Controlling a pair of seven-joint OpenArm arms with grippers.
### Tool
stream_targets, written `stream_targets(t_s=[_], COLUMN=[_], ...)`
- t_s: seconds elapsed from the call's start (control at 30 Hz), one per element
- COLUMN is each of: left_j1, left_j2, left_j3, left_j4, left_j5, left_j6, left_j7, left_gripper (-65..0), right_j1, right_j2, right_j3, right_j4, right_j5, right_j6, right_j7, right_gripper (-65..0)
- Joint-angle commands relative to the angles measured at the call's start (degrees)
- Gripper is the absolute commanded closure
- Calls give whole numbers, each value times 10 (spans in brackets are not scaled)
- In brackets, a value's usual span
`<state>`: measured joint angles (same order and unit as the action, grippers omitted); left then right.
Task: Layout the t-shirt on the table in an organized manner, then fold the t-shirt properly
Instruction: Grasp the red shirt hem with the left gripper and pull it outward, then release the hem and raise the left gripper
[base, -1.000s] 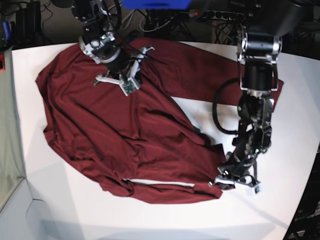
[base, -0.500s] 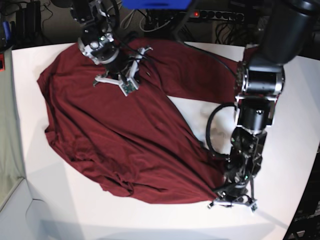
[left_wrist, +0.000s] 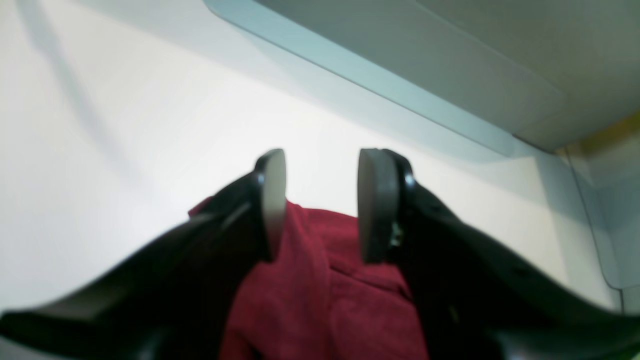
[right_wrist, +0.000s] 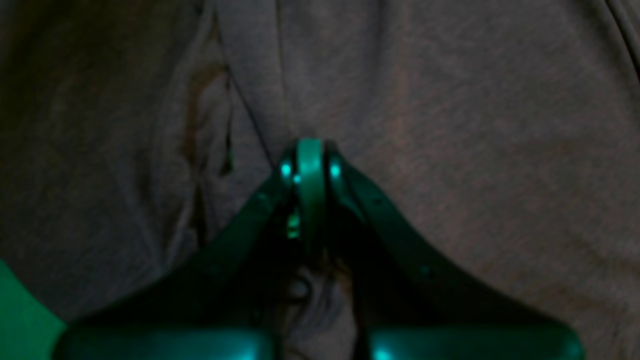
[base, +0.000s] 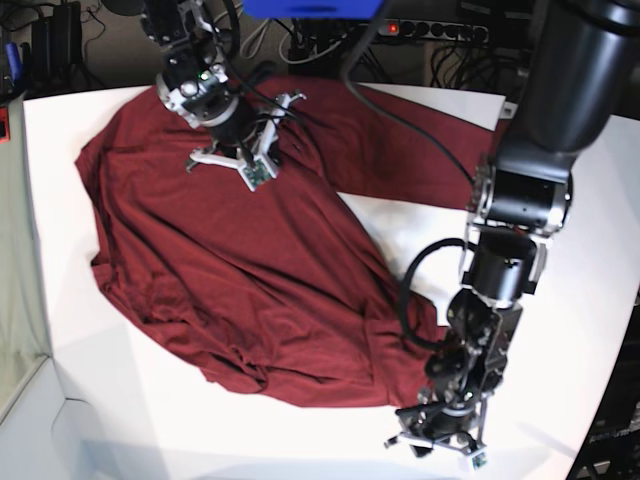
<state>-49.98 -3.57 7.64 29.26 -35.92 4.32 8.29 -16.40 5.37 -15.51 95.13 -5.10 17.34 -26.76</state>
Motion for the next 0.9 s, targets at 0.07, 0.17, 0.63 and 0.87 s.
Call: stream_targets(t_s=[0.07,0.17,0.63,0.87], left_j1=[3,62,280,287], left_j2=[-3,-12,-84,-83], left_j3=[1,-1,-4,-4], left_j4=[23,70,276,239], left_j5=[-2,-5,-7,-7], left_j6=[-5,-5,-4,-4], left_j7=[-10,-10,-11,-12], left_gripper=[-235,-235,-238,-238], right_j1=[4,4,12,12], right_j2=[0,0,-2,-1], right_j3=[0,0,0,0], right_j4=[9,9,3,1], right_j5=[4,4,4,4], right_j6=[2,2,2,2], right_j7=[10,10,10,10], right_gripper=[0,0,0,0])
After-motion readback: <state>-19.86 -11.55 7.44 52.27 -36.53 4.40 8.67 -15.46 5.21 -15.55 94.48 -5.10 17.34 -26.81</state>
